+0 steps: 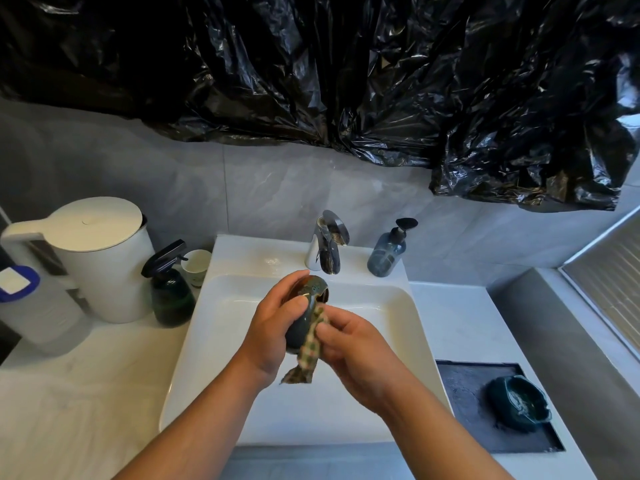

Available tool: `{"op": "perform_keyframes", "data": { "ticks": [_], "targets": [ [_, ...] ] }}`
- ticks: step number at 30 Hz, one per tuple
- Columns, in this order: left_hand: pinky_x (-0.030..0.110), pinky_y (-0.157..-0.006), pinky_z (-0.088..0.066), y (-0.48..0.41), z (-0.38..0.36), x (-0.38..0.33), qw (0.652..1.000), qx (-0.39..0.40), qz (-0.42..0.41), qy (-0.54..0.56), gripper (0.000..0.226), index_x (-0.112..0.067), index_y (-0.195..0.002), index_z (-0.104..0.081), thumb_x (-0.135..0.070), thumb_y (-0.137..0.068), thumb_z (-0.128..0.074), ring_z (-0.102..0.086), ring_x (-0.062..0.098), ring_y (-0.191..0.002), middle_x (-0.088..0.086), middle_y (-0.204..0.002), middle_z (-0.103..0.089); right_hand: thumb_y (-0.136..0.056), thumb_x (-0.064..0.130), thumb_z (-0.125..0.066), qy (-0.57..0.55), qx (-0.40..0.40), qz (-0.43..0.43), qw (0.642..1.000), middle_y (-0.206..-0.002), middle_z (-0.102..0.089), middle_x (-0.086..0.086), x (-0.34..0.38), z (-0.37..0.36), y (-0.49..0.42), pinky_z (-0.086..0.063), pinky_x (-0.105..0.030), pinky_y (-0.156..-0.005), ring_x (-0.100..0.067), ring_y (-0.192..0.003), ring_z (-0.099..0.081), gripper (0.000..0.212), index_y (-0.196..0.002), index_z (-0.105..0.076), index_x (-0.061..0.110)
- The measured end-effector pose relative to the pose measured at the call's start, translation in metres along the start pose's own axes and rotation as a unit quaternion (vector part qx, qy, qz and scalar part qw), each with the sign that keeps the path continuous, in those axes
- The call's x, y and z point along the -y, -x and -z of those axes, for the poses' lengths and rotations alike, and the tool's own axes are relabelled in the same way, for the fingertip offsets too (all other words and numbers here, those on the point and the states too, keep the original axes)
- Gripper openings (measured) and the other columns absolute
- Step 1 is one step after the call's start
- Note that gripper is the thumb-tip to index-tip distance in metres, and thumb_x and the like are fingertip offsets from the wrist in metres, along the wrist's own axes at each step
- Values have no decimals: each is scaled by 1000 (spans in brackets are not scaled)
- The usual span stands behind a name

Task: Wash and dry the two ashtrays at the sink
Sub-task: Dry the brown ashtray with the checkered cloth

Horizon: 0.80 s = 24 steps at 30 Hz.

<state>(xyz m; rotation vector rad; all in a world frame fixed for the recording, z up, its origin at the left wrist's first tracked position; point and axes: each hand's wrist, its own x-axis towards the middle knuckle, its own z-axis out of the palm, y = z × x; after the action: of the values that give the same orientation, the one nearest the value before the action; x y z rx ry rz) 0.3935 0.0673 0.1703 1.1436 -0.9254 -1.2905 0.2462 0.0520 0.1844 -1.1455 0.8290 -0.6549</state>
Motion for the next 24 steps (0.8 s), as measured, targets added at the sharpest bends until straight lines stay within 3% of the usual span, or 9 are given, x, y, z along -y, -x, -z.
{"op": "perform_keyframes", "data": {
  "ticks": [3, 5, 8, 10, 12, 15, 18, 21, 24],
  "targets": [
    [41, -87, -60, -1, -1, -3, 1000, -6, 10, 6, 42, -46, -118, -60, -44, -78, -52, -59, 29, -116, -5, -125, -62, -97, 9, -55, 321, -25, 21, 947, -107, -75, 4, -1, 3, 2, -56, -33, -95, -13, -101, -69, 34, -117, -73, 29],
    [44, -88, -60, 1, -3, -4, 1000, -4, 14, 6, 43, -45, -119, -60, -44, -78, -51, -58, 31, -117, -4, -126, -61, -97, 11, -57, 345, -16, 14, 938, -102, -74, 9, 2, 5, 3, -55, -25, -89, -8, -96, -68, 31, -113, -73, 32],
    [37, -84, -61, 3, -5, -4, 1000, 2, 1, 2, 45, -44, -121, -60, -46, -76, -53, -60, 28, -116, -4, -126, -61, -95, 7, -56, 254, 14, -4, 967, -100, -75, -3, 9, 9, 4, -55, -35, -91, -17, -98, -70, 26, -102, -75, 23],
    [32, -83, -59, 4, -4, -3, 1000, 3, -14, 5, 53, -41, -121, -61, -51, -69, -58, -61, 27, -115, -1, -127, -63, -95, 8, -54, 144, 40, -13, 989, -113, -71, -21, 10, 10, 4, -51, -50, -99, -35, -109, -67, 24, -111, -72, 7],
    [29, -82, -58, 3, -2, -2, 1000, 3, -20, 10, 58, -40, -121, -63, -53, -64, -58, -62, 26, -115, 0, -126, -63, -96, 8, -53, 19, 64, -19, 998, -119, -66, -32, 8, 8, 3, -47, -54, -105, -44, -114, -64, 31, -120, -66, -6],
    [31, -85, -58, 3, -1, 2, 1000, 10, -22, 13, 61, -38, -122, -62, -53, -63, -60, -63, 26, -115, 3, -126, -64, -93, 12, -57, -153, 58, -29, 986, -117, -63, -31, 4, 2, 1, -43, -58, -110, -44, -113, -60, 42, -126, -57, -14],
    [40, -94, -56, 4, -1, 6, 1000, 14, -13, 18, 66, -33, -126, -60, -55, -64, -61, -63, 28, -115, 5, -125, -65, -94, 10, -59, -316, 1, -23, 948, -118, -63, -30, 0, -4, -2, -42, -59, -110, -42, -114, -59, 42, -128, -57, -14],
    [35, -89, -57, 4, 0, 8, 999, 8, 11, 39, 59, -31, -123, -62, -51, -67, -62, -66, 24, -112, 3, -119, -70, -98, 7, -55, -294, -54, -10, 954, -110, -69, -25, -1, -10, -1, -53, -48, -99, -35, -105, -64, 26, -116, -69, -7],
    [31, -76, -59, 6, -2, 7, 995, -12, 66, 71, 36, -30, -114, -68, -39, -80, -62, -71, 21, -100, 2, -106, -75, -102, 4, -49, -134, -67, 17, 988, -112, -72, -20, 1, -11, 2, -56, -41, -94, -32, -105, -68, 27, -115, -72, 2]
  ]
}}
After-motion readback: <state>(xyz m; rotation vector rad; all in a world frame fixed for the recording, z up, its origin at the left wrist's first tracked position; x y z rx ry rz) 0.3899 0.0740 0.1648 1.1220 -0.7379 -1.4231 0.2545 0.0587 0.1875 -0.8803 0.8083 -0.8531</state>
